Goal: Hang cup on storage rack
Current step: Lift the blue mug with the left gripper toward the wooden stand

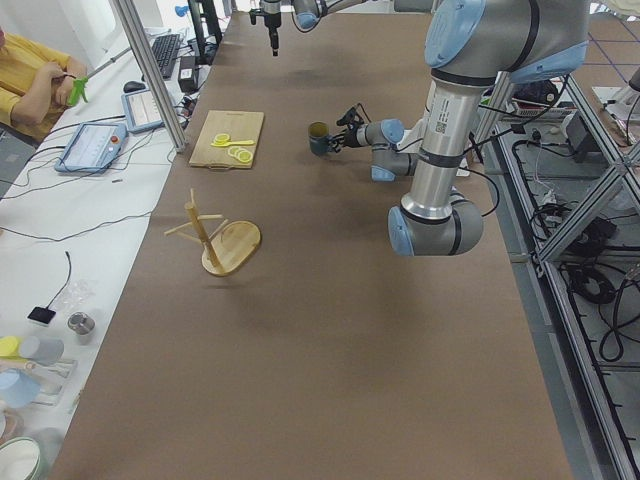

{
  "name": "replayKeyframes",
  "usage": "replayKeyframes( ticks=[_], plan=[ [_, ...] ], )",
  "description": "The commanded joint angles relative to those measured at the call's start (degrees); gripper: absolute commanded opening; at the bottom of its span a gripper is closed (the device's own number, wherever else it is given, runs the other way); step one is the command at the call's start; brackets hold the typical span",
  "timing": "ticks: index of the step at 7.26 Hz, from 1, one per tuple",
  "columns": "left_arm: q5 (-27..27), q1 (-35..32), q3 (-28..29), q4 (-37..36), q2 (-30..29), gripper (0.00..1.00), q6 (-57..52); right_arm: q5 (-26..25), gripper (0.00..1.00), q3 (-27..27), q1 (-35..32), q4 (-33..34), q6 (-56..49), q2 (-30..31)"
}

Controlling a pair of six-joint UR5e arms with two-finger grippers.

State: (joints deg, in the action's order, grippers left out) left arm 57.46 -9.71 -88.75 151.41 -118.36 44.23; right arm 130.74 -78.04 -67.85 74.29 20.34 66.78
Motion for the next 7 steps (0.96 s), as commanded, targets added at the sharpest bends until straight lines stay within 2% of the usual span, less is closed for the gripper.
replayKeyframes(
  ticks=[1, 2, 3, 5, 6, 7],
  plan=[
    [0.46, -2.57, -1.41, 0.64, -0.90, 0.00, 1.73, 0.04, 0.99, -0.09, -0.09, -0.02, -0.03, -0.07],
    [0.72, -4.77, -2.21, 4.12, -0.47, 0.00, 1.91, 0.04, 0.99, -0.09, -0.09, -0.11, -0.03, -0.07],
    [3.42, -7.66, -2.21, 6.86, 0.49, 0.00, 4.96, -0.05, 0.99, -0.09, -0.27, -0.11, -0.12, 0.01],
    [12.54, -14.51, -2.21, 8.10, 4.18, 0.00, 21.10, 0.04, 0.99, -0.18, -1.15, -0.29, -0.12, 0.01],
    [13.90, -18.12, -2.21, 11.42, 5.24, 0.00, 31.34, 0.04, 0.99, -0.18, -1.24, -0.29, -0.12, 0.01],
    [18.43, -23.98, -1.87, 13.37, 6.73, 0.00, 38.76, 0.04, 0.99, -0.35, -1.50, -0.29, -0.21, 0.01]
  ],
)
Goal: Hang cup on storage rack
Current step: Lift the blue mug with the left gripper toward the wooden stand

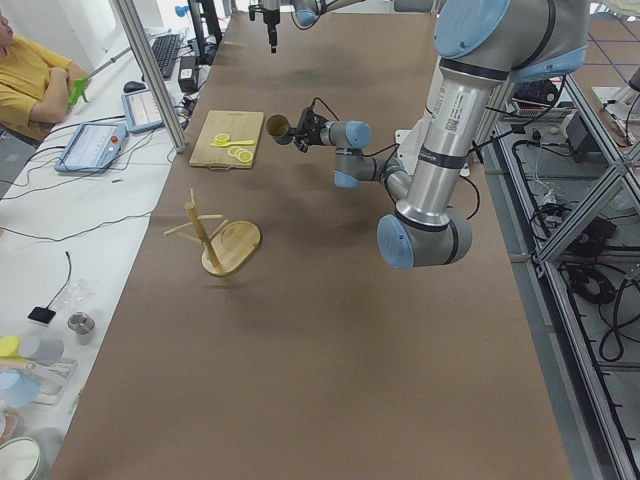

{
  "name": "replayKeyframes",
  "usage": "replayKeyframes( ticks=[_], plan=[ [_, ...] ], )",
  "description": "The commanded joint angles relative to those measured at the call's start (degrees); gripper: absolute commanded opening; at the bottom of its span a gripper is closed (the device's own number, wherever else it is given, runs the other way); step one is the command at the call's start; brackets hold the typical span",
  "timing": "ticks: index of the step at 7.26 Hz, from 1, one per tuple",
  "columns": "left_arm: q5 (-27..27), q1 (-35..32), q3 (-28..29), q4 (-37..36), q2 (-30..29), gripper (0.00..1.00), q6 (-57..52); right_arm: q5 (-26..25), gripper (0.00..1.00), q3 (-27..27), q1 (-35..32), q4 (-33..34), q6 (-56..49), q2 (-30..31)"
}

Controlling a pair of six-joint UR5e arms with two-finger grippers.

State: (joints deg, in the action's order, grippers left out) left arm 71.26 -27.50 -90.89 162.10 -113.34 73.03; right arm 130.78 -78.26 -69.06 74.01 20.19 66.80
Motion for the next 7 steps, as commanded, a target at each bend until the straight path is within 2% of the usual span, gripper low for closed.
replayKeyframes(
  ticks=[1, 2, 3, 4, 5, 6, 7],
  plan=[
    [12.25, -13.39, 0.71, 2.69, 2.42, 0.00, 20.12, 0.00, 0.99, -0.23, -0.37, -0.01, -0.07, 0.00],
    [24.25, -22.25, 3.23, 2.69, 2.42, 0.00, 31.54, 0.00, 0.99, -0.31, -0.46, -0.09, -0.07, 0.09],
    [34.98, -29.56, 6.65, 2.69, 2.16, 0.00, 36.78, -0.08, 0.99, -0.31, -0.55, -0.10, -0.07, 0.09],
    [37.44, -32.16, 8.78, 2.69, 1.46, 0.00, 45.10, -0.08, 0.99, -0.31, -0.63, -0.10, -0.07, 0.18],
    [37.46, -32.70, 9.58, 3.48, 0.59, 0.00, 52.23, -0.08, 0.99, -0.31, -0.55, -0.10, -0.07, 0.09],
    [37.20, -32.97, 10.63, 7.05, 0.14, 0.00, 63.44, -0.08, 0.99, -0.31, -0.55, -0.10, -0.07, 0.09],
    [35.46, -33.84, 13.08, 13.96, 0.14, 0.00, 73.30, -0.08, 0.99, -0.31, -0.55, -0.10, -0.07, 0.18]
  ],
)
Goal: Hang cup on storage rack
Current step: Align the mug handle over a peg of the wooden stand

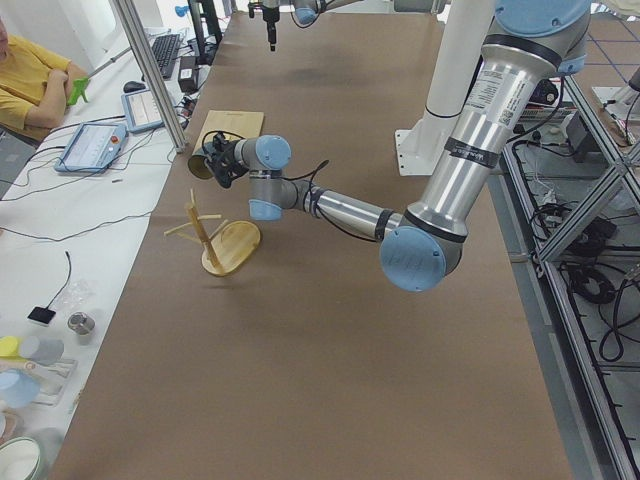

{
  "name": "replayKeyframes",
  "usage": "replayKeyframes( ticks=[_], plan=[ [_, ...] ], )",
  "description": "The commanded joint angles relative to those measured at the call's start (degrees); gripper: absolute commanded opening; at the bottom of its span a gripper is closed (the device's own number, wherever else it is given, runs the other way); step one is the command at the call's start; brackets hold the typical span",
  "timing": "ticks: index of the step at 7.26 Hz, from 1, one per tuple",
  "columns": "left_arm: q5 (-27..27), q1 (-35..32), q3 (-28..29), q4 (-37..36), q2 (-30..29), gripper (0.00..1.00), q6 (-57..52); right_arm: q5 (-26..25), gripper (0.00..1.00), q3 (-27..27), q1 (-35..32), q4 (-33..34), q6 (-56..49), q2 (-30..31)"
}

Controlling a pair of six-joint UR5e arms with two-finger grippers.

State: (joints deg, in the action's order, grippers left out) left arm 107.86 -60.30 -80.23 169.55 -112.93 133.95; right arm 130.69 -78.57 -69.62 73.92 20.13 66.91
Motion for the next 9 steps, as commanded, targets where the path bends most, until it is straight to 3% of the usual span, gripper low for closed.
replayKeyframes(
  ticks=[1, 2, 4, 6, 9],
  plan=[
    [-4.38, -1.31, 5.32, 13.19, 0.07, 0.00, 21.44, 0.00, 0.99, 0.00, 0.01, 0.00, 0.00, -0.03],
    [-7.72, -1.31, 7.00, 18.05, 0.51, 0.00, 27.27, 0.00, 0.99, -0.09, 0.01, 0.00, 0.00, -0.11],
    [-10.56, -1.31, 7.20, 20.99, 0.78, 0.00, 33.71, 0.00, 0.99, -0.35, 0.01, 0.00, 0.09, -0.11],
    [-15.29, -1.05, 8.07, 28.08, 3.93, 0.00, 35.85, 0.00, 0.99, -0.79, -0.08, 0.00, 0.09, -0.11],
    [-17.95, -0.61, 11.14, 28.73, 4.03, 0.00, 37.62, -0.09, 0.99, -1.93, -0.08, 0.00, 0.18, 0.15]
  ],
)
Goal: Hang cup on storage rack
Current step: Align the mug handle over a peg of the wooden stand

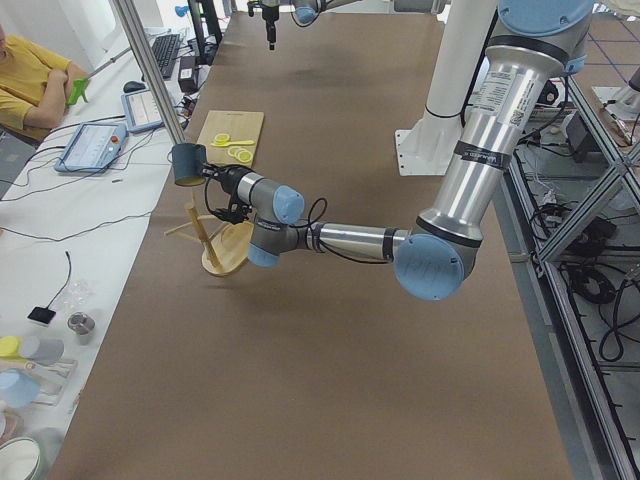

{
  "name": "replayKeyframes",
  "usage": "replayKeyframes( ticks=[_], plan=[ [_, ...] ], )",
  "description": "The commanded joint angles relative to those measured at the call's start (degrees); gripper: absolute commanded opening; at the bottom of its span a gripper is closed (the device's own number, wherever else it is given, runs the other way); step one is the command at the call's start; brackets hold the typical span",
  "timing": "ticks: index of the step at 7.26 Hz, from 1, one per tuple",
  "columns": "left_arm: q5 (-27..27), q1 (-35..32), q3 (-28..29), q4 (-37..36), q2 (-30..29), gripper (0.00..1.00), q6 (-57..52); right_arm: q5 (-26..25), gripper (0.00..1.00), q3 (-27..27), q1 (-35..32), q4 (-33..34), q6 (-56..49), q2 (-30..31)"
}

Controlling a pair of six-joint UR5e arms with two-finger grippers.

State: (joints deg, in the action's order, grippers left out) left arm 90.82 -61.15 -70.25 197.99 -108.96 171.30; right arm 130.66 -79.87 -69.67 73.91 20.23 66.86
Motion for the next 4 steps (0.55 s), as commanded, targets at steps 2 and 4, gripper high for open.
replayKeyframes(
  ticks=[2, 4],
  plan=[
    [-0.82, 0.51, 1.86, 0.29, 0.84, 0.00, 0.61, 0.04, 0.99, -1.69, -0.03, 0.09, 0.68, 0.47],
    [-0.64, 0.69, 1.78, 0.47, 2.51, 0.00, 3.60, 0.04, 0.99, -1.86, -0.03, 0.09, 0.77, 0.56]
  ],
)
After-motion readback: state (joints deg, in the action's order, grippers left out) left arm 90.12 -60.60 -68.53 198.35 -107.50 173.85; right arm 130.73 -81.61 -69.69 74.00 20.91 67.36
